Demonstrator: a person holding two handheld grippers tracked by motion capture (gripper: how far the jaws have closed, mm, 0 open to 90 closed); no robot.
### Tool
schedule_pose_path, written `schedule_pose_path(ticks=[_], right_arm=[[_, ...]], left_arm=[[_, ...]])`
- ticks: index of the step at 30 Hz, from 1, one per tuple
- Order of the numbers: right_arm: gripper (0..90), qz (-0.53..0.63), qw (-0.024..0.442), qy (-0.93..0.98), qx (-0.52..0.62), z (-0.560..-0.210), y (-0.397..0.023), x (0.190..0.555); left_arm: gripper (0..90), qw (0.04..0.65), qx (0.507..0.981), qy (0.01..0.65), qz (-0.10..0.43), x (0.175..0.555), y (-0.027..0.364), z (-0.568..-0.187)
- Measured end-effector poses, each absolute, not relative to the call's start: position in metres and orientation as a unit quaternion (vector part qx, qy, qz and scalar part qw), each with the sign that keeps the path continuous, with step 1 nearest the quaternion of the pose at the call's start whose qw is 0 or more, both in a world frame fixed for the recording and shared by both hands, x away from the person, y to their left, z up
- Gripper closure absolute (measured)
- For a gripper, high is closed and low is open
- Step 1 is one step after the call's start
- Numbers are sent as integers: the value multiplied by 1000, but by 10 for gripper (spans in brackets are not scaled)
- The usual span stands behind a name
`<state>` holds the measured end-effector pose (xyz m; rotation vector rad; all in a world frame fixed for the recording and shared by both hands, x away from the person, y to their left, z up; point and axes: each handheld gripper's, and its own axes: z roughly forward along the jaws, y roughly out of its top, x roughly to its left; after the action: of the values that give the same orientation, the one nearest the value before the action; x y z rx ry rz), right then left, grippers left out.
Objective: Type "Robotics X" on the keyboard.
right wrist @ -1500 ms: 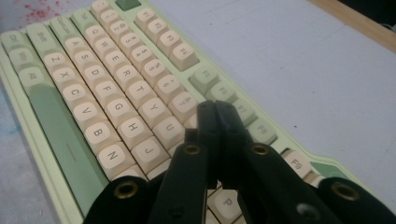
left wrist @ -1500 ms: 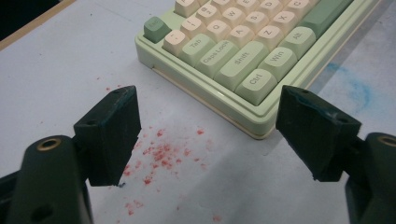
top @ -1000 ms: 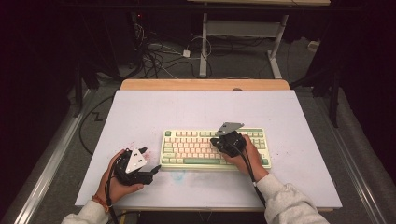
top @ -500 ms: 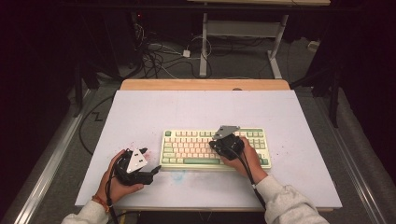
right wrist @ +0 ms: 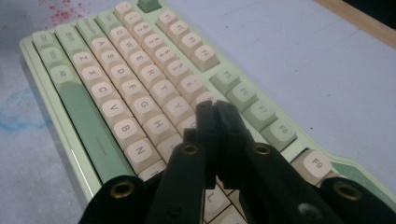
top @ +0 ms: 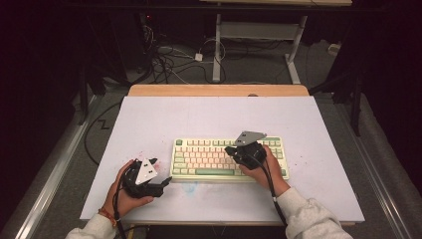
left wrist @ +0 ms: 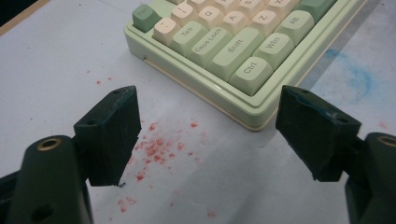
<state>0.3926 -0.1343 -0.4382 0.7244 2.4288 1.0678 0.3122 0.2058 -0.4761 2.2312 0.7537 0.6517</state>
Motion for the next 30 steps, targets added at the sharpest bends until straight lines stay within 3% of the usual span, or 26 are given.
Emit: schedule_pose_path(ticks=[9,22,30], right_arm=[[783,408,204,852,257,-428,-146,389],[401,440,242,823,266,-419,-166,383],[290,452,278,802,276,-416,-183,375]], left_arm=[[211,340,859,290,250,312,205,-476],[211,340,859,293,249,312,206,-476],[213,339,858,294,251,313,206,-476]])
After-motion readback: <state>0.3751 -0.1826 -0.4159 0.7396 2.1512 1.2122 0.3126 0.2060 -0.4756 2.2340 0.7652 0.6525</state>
